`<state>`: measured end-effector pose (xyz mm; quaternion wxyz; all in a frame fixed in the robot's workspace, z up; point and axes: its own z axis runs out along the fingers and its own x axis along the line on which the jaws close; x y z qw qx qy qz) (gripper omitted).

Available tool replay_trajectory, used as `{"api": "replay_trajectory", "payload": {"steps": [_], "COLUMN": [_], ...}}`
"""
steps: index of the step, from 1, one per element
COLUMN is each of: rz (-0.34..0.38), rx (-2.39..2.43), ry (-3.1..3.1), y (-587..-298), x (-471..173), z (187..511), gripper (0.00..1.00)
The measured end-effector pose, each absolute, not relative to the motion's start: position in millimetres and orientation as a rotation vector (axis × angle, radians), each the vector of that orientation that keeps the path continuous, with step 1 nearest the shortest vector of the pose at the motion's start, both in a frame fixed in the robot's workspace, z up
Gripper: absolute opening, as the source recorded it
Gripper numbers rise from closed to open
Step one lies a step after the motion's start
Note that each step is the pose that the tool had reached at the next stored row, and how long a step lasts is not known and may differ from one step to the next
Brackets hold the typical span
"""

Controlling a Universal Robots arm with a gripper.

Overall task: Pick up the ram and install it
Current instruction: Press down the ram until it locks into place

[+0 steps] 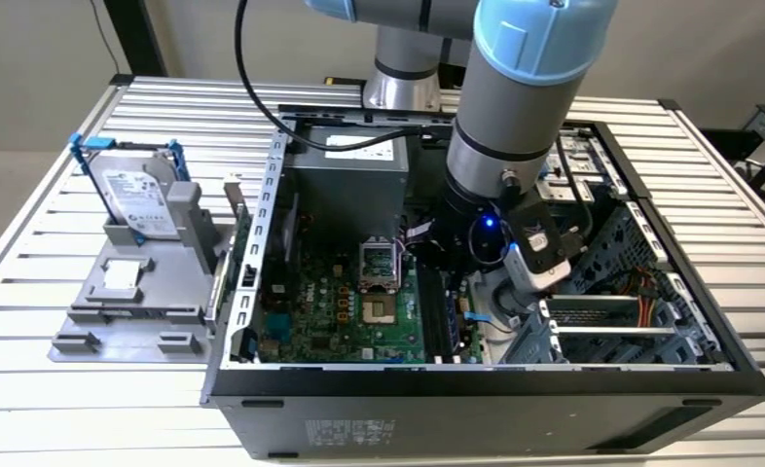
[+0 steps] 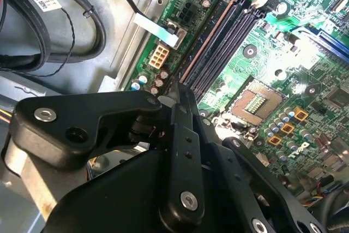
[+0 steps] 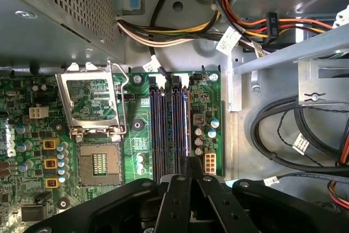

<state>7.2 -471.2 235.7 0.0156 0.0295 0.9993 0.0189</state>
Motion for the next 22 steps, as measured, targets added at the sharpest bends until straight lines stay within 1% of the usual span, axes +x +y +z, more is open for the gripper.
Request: {"api": "replay_trajectory", "payload": {"steps": [8, 22], "rz": [0.059, 0.064], "rx": [0.076, -0.266], "ry": [3.109, 3.103], "y": [-471.3, -471.3], "x": [7.2, 7.3], "z": [235.7, 236.6], "gripper": [0.0, 0.0]}}
